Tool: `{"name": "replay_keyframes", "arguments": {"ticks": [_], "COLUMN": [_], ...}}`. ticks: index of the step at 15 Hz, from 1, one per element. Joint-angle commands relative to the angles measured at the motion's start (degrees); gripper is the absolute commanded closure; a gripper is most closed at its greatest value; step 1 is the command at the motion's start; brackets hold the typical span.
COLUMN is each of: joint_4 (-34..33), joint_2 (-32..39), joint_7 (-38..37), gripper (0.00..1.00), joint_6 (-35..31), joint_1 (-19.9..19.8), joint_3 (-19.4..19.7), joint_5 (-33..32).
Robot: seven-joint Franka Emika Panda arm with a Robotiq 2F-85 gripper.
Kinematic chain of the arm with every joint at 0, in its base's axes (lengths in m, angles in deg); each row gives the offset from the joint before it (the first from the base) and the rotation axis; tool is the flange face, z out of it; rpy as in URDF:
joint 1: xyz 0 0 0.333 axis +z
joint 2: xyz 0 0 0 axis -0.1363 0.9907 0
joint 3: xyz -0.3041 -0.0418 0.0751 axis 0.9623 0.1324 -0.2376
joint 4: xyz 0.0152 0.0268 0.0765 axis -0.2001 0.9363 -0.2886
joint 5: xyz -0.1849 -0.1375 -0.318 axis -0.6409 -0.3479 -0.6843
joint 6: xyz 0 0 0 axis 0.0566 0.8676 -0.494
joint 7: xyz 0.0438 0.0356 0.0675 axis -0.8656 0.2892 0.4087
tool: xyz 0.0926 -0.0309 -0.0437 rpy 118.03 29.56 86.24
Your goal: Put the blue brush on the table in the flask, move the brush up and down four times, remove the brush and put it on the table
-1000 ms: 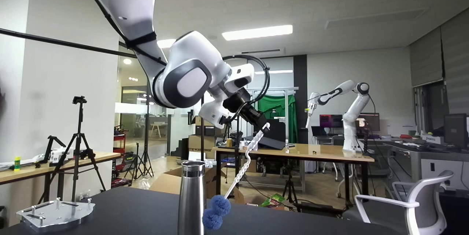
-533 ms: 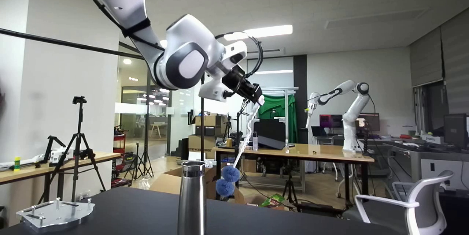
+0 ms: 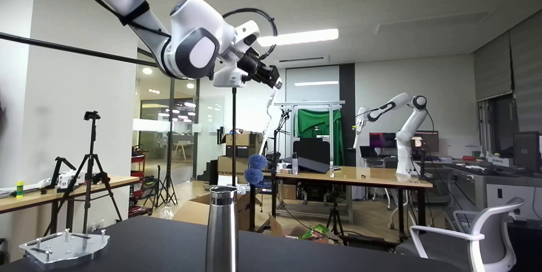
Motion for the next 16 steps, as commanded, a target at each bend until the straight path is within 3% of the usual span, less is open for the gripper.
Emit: {"name": "replay_keyframes", "arguments": {"ticks": [1, 4, 7, 10, 16], "joint_4": [-2.6, -2.7, -2.4, -1.9, -2.0], "joint_2": [5.5, 8.7, 11.0, 11.4, 8.8], "joint_7": [2.1, 1.2, 0.4, 0.4, 1.1], "gripper": [0.94, 0.94, 0.94, 0.94, 0.94], "joint_6": [4.7, 9.6, 13.0, 13.9, 12.2], "joint_1": [8.9, 13.9, 16.8, 17.5, 15.4], "joint_3": [9.7, 14.8, 17.5, 17.3, 12.5], "joint_5": [4.4, 4.9, 4.2, 4.0, 3.9]}}
